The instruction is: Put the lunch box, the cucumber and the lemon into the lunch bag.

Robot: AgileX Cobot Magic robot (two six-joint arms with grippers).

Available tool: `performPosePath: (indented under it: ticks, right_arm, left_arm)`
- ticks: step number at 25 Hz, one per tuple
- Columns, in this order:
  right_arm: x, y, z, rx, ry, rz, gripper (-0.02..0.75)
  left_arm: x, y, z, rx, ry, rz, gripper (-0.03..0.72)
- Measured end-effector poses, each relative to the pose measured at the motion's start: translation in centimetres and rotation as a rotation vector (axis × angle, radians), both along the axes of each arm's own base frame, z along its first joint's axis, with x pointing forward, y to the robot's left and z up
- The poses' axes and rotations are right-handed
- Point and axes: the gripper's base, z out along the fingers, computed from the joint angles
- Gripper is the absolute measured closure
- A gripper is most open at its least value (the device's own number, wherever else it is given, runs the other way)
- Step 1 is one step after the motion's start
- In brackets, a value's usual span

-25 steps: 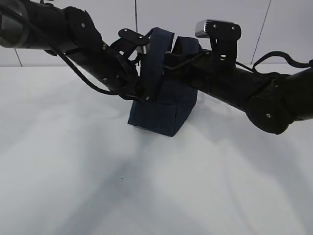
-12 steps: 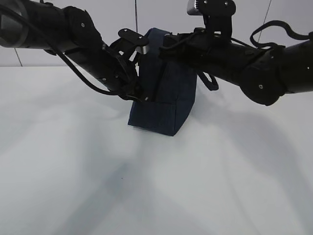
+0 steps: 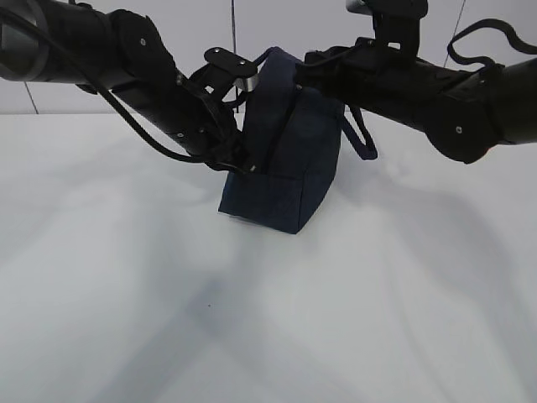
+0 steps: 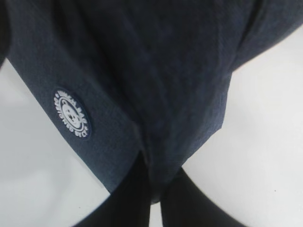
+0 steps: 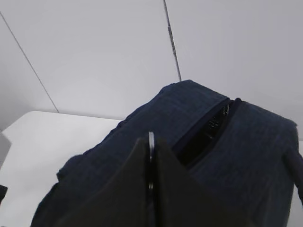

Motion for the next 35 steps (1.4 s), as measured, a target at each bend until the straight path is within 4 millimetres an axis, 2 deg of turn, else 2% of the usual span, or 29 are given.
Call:
performPosePath:
  ticks: [11, 22, 35]
  right_arm:
    - [2.9, 0.2, 1.5, 0.007, 0.039, -0.056, 0.731]
    - [7.2, -1.1, 1.2, -0.018, 0.135, -0.146, 0.731]
    - [9.7, -0.9, 1.5, -0.038, 0.206, -0.183, 0.731]
  left_arm:
    - [0.0, 0.0, 0.0, 0.0, 0.0, 0.0, 0.688]
    - [0.0, 0.0, 0.0, 0.001, 0.003, -0.002, 0.689]
    - [-0.6, 0.1, -0.2, 0.017, 0.068, -0.027, 0.69]
